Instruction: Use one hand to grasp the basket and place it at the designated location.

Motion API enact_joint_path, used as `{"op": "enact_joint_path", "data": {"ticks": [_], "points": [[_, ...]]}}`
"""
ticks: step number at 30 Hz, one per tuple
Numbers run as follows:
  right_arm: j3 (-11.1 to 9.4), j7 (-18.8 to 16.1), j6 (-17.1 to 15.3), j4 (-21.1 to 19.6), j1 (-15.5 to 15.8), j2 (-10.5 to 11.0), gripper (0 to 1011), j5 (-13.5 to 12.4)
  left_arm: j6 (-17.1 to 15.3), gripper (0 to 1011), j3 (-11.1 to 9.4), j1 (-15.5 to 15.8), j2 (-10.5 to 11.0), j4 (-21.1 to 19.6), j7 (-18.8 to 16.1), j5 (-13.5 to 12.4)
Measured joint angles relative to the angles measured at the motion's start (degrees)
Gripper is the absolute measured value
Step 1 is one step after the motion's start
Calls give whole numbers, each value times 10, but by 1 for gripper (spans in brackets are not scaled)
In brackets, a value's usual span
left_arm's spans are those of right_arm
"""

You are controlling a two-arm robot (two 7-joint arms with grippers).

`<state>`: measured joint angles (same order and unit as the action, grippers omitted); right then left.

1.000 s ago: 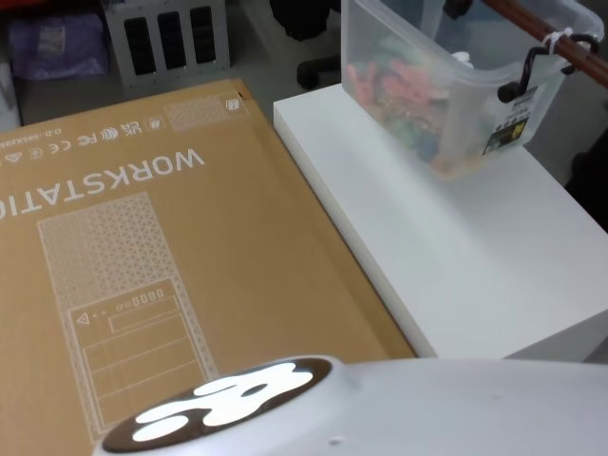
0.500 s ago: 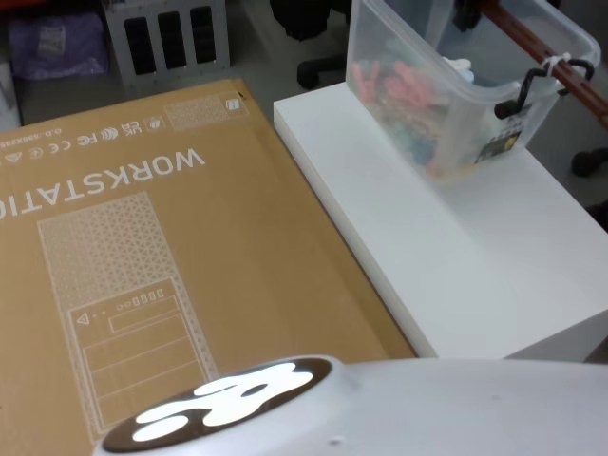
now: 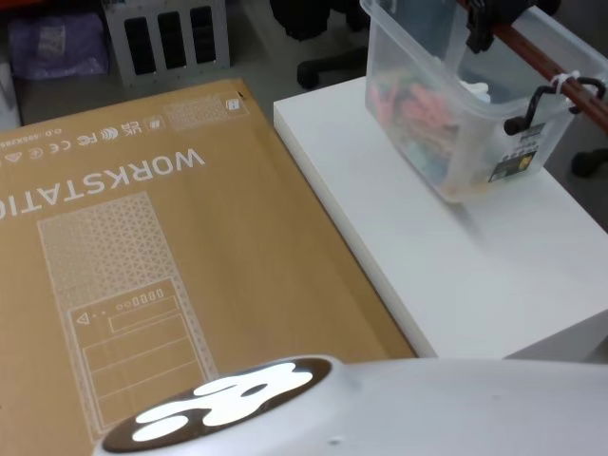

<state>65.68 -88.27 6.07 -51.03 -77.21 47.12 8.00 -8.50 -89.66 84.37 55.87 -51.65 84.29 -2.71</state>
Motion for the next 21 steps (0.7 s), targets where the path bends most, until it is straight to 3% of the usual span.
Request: {"op": "enact_joint_path", "data": {"ticks": [21], "points": [[-9,-1,-1,-9,26,-2,99,-1,0,0,0,0,0,0,0,0]]}}
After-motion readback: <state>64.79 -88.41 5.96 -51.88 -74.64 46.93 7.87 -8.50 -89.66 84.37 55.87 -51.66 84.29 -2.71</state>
